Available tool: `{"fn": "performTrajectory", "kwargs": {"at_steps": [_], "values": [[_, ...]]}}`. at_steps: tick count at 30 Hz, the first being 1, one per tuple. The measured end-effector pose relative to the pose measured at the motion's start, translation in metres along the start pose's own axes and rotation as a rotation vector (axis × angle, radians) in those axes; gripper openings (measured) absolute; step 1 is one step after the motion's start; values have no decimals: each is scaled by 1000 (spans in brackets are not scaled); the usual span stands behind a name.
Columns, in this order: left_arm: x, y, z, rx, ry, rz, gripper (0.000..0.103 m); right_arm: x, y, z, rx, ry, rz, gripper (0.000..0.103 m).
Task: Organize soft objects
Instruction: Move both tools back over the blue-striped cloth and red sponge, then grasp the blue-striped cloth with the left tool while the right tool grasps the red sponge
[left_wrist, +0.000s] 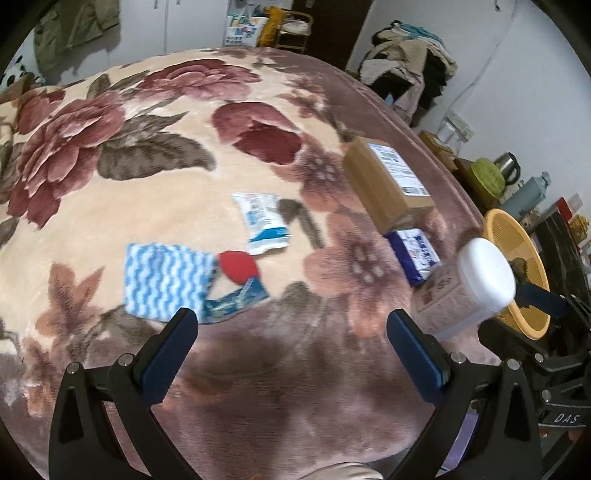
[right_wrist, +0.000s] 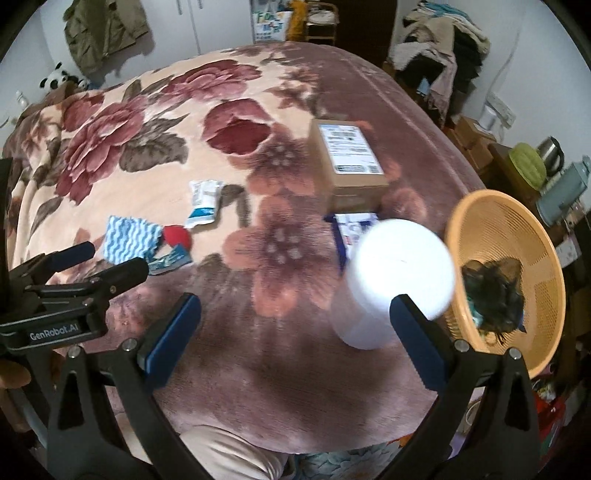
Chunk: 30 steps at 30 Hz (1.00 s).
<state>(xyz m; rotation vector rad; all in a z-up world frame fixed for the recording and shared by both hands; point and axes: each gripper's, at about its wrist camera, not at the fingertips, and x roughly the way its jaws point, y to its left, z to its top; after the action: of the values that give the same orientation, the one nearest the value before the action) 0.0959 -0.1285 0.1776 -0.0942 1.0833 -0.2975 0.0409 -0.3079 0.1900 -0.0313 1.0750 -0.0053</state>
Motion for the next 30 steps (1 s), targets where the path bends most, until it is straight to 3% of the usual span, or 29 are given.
{"fn": "performTrajectory", "kwargs": {"at_steps": [20,30], "values": [[46,131,-12,-188,63,96,102,73,82,10,-116,102,94,103],[92,134,-5,-190,114,109,102,103,93,11,-115,146,123,103]]}}
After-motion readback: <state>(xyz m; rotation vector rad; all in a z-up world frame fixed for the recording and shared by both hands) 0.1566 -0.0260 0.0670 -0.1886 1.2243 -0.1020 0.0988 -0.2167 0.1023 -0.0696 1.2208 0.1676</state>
